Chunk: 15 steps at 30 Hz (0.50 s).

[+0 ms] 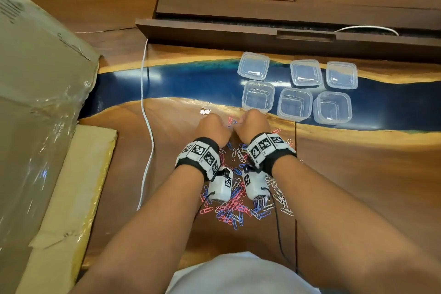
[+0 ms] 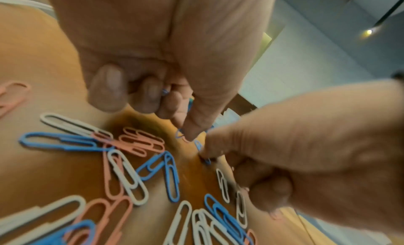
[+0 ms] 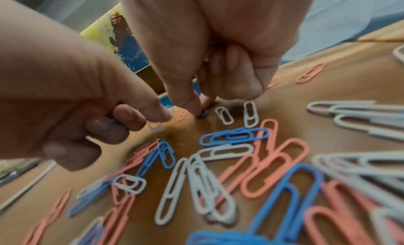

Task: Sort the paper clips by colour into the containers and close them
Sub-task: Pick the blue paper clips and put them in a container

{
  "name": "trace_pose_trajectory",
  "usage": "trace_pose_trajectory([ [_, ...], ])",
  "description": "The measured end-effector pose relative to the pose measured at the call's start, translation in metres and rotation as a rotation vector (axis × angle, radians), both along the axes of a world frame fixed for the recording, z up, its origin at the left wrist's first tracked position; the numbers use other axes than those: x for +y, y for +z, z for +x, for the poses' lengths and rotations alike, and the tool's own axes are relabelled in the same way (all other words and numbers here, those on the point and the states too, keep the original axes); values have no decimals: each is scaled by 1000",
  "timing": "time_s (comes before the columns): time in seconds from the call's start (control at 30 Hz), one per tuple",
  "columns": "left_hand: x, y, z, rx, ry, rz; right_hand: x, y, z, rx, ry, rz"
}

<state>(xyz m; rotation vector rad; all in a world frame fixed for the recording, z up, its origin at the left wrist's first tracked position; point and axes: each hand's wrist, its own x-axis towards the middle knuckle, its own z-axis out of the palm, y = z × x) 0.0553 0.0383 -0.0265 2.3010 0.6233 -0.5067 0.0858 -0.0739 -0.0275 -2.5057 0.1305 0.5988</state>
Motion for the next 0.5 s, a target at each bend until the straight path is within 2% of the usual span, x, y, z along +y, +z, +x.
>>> trace_pose_trajectory([
  [0.13,13,8,-8,-27,76,-224,-9,3,-7,20,168,-35],
  [0.27,23,15,-26,-9,407,-736,-17,8,-12,57,243,-48],
  [0.37,28,13,-38,35,501,-903,-24,16,-16,158,65,198],
  [0.43,27,15,-43,33,475,-911,-27,19,-22,324,-154,472],
  [0.5,27,13,-47,50,411,-869,-31,19,-29,414,-327,677],
])
